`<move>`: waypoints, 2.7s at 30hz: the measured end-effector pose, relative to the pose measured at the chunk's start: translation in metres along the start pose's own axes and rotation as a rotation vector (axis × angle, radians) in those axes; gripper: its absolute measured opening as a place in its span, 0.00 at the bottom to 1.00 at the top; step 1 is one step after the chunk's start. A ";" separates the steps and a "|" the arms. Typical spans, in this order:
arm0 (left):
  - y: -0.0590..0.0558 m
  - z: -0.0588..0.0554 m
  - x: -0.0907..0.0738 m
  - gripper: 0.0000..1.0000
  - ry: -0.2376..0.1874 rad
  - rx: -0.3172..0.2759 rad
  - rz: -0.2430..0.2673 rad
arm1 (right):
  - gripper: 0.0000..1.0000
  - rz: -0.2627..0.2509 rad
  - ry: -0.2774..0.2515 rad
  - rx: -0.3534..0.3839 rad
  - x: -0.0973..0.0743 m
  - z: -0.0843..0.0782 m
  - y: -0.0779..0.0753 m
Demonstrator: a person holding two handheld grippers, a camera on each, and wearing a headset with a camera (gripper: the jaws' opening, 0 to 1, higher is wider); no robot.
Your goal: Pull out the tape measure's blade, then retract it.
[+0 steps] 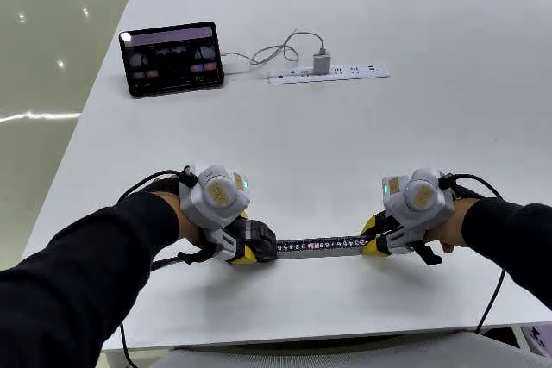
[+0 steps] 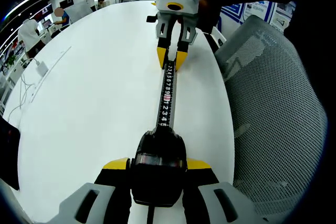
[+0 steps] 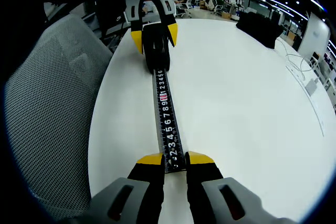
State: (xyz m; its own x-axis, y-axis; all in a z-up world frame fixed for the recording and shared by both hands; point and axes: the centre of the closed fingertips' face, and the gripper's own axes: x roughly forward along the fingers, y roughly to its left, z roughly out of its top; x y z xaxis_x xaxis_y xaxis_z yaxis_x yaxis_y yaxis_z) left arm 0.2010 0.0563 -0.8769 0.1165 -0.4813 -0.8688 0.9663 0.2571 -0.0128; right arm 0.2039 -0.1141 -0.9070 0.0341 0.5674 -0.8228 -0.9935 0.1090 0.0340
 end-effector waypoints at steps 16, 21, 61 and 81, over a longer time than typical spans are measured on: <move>0.001 0.001 0.000 0.33 -0.005 -0.007 0.001 | 0.11 -0.008 0.006 0.010 -0.005 -0.006 -0.002; 0.001 0.001 0.000 0.33 -0.005 -0.008 0.000 | 0.11 -0.009 0.005 0.012 -0.006 -0.007 -0.002; 0.002 0.001 0.000 0.33 -0.007 -0.011 0.002 | 0.11 -0.010 0.011 0.020 -0.016 -0.017 -0.002; 0.001 0.002 0.001 0.33 -0.007 -0.012 0.002 | 0.11 -0.012 0.014 0.029 -0.023 -0.025 -0.001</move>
State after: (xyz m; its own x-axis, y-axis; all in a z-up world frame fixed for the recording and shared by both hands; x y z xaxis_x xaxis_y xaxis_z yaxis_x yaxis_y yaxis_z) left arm 0.2026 0.0548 -0.8768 0.1204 -0.4868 -0.8652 0.9633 0.2679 -0.0166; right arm 0.2013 -0.1480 -0.9021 0.0444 0.5548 -0.8308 -0.9894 0.1393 0.0401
